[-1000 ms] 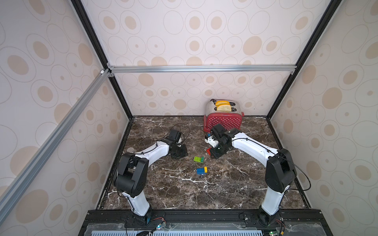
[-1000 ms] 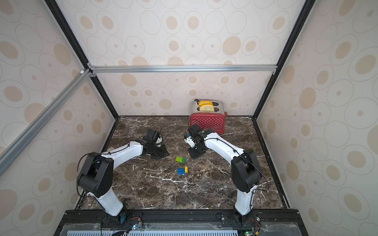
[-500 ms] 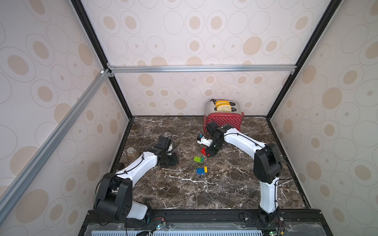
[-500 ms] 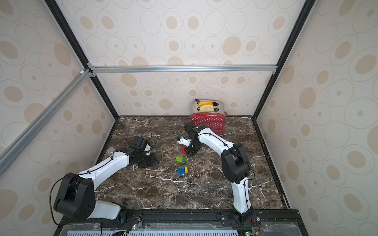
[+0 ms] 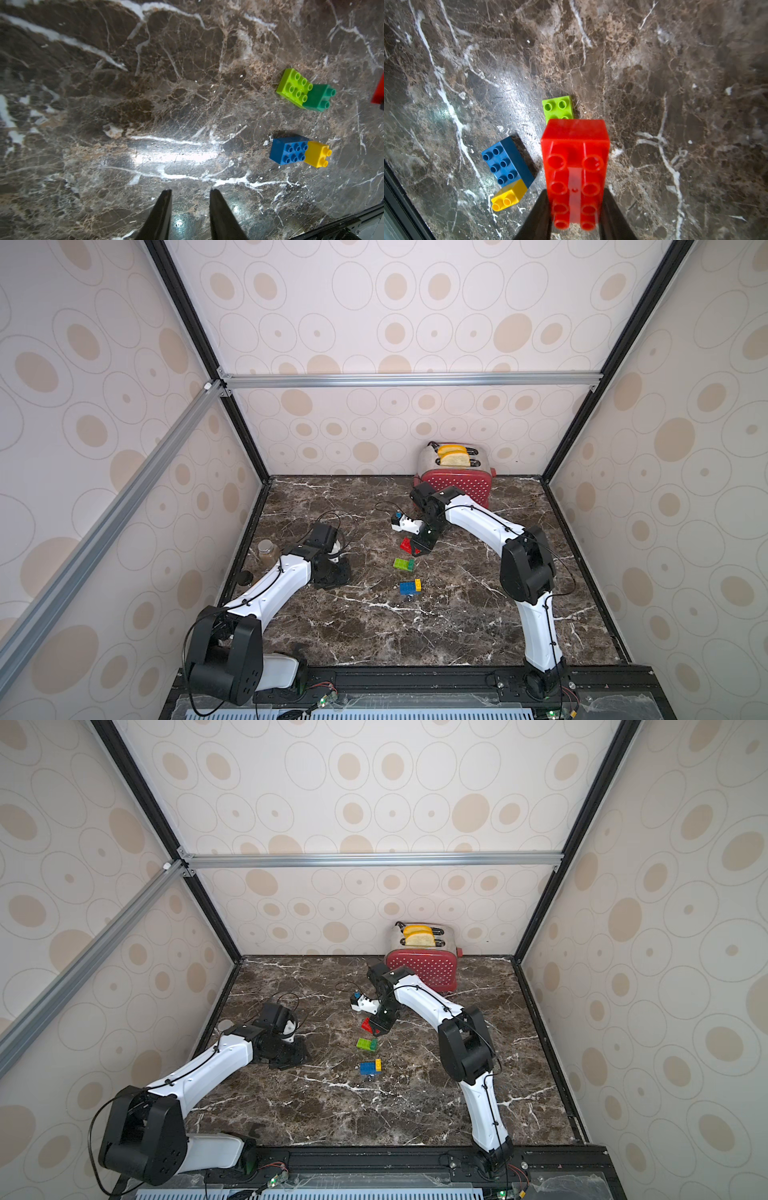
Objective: Assemble the number 5 with lego
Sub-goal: Assemble the lego brick with the lego brick.
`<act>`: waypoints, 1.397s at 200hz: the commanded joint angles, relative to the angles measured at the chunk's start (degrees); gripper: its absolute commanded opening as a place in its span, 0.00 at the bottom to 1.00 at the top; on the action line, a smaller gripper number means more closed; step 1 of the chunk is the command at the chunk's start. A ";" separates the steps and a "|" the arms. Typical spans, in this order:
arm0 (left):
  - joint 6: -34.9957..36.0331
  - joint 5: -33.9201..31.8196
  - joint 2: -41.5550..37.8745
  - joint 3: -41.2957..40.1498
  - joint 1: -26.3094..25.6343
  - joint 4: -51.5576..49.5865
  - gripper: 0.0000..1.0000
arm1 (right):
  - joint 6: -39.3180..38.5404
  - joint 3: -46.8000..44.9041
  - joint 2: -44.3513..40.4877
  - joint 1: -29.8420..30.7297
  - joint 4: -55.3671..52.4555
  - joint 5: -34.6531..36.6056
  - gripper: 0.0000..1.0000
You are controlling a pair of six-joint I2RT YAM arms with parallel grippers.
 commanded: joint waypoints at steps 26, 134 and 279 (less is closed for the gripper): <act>1.50 -0.75 -1.37 -0.71 0.38 -1.60 0.34 | -1.82 3.68 3.13 2.00 -4.50 1.28 0.32; 2.29 -0.97 -2.63 -2.14 0.40 -2.65 0.34 | -2.31 7.04 6.87 3.08 -6.96 3.28 0.32; 2.47 -0.66 -2.35 -2.72 0.48 -2.26 0.34 | -2.03 8.75 9.43 3.86 -7.54 3.29 0.33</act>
